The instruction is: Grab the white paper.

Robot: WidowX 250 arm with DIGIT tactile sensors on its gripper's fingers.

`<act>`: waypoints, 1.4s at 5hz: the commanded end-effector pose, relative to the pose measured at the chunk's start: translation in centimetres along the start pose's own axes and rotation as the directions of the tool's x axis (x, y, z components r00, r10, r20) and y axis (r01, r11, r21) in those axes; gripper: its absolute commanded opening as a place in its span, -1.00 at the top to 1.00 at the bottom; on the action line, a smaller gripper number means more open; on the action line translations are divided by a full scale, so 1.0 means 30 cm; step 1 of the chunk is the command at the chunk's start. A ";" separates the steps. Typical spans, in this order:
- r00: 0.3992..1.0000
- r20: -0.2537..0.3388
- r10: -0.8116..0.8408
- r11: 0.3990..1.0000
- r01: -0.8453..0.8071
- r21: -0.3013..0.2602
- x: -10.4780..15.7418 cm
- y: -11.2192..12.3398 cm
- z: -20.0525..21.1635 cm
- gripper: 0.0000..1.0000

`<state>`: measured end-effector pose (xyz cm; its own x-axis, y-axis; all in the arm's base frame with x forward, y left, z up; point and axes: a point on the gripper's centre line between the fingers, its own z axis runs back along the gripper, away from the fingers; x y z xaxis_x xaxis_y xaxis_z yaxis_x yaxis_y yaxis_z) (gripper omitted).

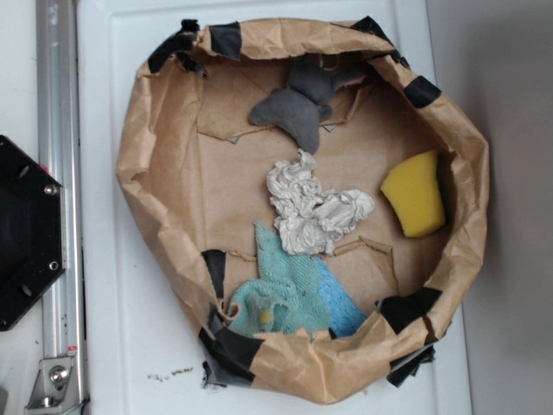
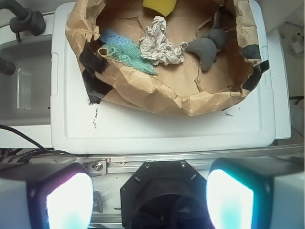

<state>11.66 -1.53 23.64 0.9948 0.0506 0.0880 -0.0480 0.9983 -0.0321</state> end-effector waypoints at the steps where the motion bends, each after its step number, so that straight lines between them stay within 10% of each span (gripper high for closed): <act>1: 1.000 0.000 0.000 1.000 0.000 0.000 0.000 0.000 0.000 -1.00; 4: 0.870 0.146 0.471 0.873 -0.484 0.066 0.332 0.106 -0.315 -1.00; 7: 0.859 -0.008 0.511 0.859 -0.511 -0.033 0.578 -0.036 -0.645 -1.00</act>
<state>30.09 -1.82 4.38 0.8259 0.5638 0.0055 -0.5622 0.8243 -0.0667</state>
